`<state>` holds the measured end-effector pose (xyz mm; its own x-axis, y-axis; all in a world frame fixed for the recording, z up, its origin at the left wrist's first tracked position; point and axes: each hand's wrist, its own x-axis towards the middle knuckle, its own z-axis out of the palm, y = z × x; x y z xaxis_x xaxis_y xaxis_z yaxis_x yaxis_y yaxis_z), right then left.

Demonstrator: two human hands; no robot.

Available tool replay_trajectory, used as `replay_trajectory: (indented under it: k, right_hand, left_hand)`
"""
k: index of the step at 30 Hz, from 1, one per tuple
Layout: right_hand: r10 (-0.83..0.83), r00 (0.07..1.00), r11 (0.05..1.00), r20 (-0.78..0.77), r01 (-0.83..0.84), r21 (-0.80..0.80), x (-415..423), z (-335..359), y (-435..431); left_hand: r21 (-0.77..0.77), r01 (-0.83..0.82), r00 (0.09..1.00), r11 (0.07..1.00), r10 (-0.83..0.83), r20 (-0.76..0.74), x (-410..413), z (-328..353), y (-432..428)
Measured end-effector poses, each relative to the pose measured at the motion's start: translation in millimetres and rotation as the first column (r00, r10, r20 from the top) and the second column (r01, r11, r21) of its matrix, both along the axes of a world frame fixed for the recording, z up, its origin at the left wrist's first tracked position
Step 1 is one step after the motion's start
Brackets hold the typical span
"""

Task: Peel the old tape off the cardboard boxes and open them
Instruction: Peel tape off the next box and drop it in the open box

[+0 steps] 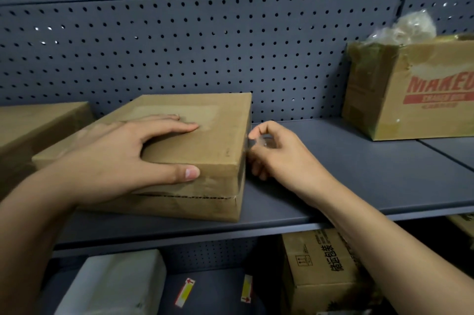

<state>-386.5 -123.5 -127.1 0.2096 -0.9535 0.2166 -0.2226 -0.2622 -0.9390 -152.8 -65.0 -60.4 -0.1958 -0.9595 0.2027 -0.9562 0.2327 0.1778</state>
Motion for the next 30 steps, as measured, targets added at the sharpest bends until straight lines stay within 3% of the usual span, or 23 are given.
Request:
replay_trajectory:
  k: [5,9,12,16,18,22,30]
  right_hand:
    - [-0.088,0.964,0.996,0.25,0.092,-0.003,-5.3,-1.3,-7.1]
    - [-0.174,0.961,0.984,0.215,0.177,0.006,1.1,-0.4,-6.5]
    - [-0.252,0.921,0.965,0.296,0.217,0.144,8.7,6.3,-5.8]
    - [-0.253,0.903,0.932,0.348,0.13,0.338,15.3,15.5,-5.1]
    - [-0.21,0.915,0.929,0.345,0.077,0.363,15.8,12.9,-5.1]
    - [-0.183,0.946,0.962,0.268,0.116,0.249,12.7,3.5,-1.9]
    - [-0.175,0.951,0.977,0.255,0.199,-0.075,4.8,-10.5,0.2]
  left_hand:
    - [0.013,-0.009,0.999,1.0,0.008,0.033,-0.3,0.5,1.4]
    - [0.026,-0.025,0.999,0.999,0.024,0.036,-1.6,1.6,3.4]
    - [0.022,-0.028,0.998,0.999,0.027,0.057,-2.6,1.7,4.9]
    - [0.03,-0.032,0.998,0.999,0.031,0.049,-1.6,1.5,5.0]
    - [0.035,-0.026,0.999,0.999,0.025,0.038,-0.8,1.4,4.7]
    - [0.031,-0.022,0.999,0.999,0.021,0.034,0.1,0.9,4.7]
    - [0.013,-0.003,1.0,1.0,0.003,0.027,0.9,0.5,1.7]
